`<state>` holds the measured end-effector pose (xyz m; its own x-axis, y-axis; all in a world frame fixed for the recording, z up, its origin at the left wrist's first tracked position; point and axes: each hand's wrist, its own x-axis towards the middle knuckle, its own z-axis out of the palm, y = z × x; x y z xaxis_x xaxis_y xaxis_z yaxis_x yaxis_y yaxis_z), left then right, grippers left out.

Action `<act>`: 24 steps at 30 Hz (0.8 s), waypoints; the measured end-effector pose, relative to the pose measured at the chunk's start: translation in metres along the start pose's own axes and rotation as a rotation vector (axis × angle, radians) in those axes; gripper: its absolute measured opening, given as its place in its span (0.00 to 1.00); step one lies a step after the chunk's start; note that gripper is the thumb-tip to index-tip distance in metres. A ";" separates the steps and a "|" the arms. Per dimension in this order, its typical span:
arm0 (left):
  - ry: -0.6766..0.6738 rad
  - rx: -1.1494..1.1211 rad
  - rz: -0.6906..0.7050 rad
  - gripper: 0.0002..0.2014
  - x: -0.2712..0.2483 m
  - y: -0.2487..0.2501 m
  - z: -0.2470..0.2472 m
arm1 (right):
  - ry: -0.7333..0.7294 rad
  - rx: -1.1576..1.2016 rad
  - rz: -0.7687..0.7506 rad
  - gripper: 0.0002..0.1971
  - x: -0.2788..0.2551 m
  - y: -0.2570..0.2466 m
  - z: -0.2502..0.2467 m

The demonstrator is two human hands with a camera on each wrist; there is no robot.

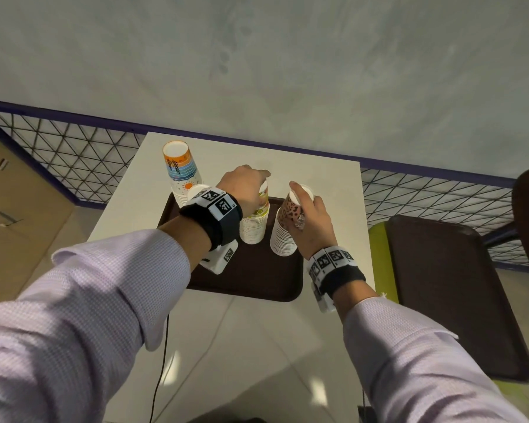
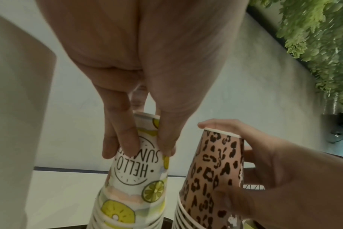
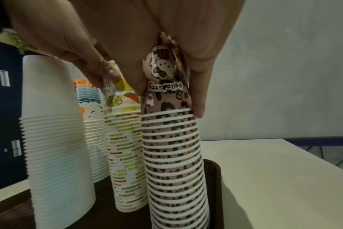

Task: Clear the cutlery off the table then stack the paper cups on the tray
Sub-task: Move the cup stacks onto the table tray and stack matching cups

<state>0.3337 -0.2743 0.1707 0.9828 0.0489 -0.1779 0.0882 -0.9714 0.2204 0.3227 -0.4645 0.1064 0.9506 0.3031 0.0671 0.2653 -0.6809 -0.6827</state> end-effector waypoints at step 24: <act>-0.042 0.113 0.082 0.31 -0.008 0.003 0.001 | -0.022 0.022 0.101 0.42 0.009 -0.003 0.001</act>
<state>0.3261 -0.2781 0.1722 0.9782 -0.0392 -0.2041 -0.0134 -0.9919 0.1266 0.3300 -0.4590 0.1080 0.9685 0.2483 -0.0193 0.1640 -0.6941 -0.7009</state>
